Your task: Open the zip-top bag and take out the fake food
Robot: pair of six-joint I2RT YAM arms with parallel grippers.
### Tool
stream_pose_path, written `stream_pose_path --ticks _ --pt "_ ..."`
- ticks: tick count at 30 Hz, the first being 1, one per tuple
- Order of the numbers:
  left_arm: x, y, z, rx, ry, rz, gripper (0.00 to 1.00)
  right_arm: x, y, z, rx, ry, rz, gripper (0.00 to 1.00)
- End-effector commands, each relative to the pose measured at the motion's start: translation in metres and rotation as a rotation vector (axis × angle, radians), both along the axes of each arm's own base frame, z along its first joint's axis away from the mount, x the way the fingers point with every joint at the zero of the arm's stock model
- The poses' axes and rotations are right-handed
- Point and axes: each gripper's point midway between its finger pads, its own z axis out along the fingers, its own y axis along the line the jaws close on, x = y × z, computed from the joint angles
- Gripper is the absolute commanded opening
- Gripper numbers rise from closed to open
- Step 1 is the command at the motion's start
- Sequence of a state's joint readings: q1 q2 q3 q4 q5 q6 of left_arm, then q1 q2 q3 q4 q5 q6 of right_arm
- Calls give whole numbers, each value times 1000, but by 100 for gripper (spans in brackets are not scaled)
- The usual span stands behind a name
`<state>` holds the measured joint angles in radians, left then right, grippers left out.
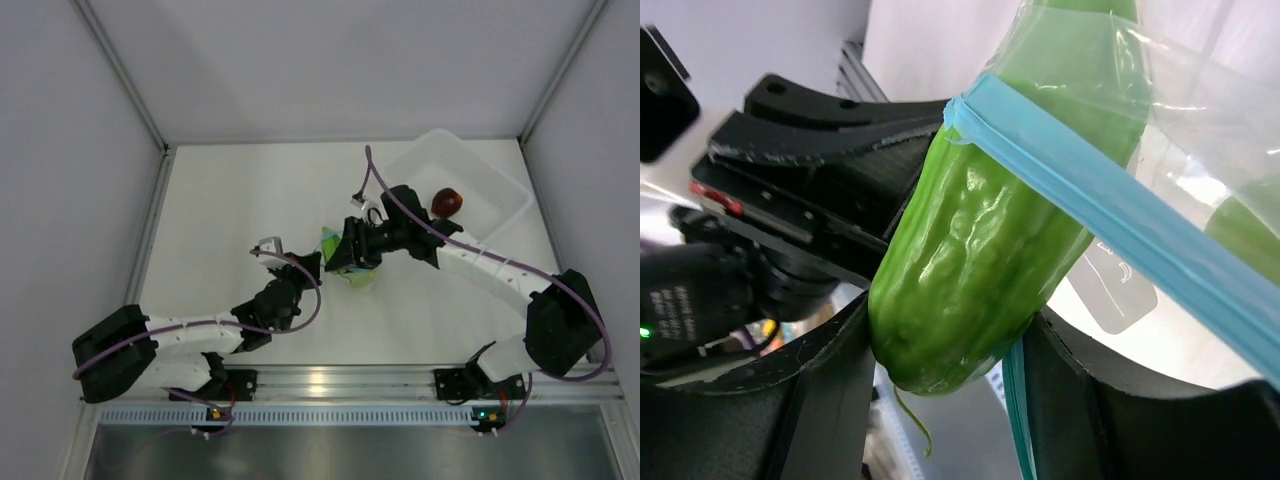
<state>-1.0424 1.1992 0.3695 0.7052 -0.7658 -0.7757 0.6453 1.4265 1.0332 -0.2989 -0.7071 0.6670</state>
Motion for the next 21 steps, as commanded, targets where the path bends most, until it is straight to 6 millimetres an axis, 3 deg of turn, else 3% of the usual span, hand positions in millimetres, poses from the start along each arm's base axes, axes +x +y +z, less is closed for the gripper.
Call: stream_pose_path --ticks 1,5,8,9,14,21 --pt "-3 17 -8 124 -58 34 0 23 17 39 164 16 -90 0" --pt "-9 16 -14 120 -72 18 0 28 25 60 251 34 -120 0" --pt "-13 15 -17 109 -76 6 0 39 20 64 246 7 -218 0" --pt "-16 13 -19 107 -73 -12 0 50 13 56 205 -12 -301 0" --pt "-20 -3 -13 89 -79 -86 0 66 -5 39 64 -135 -392 0" --pt "-23 -21 -3 78 -56 -159 0 63 -16 -5 -77 -153 -353 0"
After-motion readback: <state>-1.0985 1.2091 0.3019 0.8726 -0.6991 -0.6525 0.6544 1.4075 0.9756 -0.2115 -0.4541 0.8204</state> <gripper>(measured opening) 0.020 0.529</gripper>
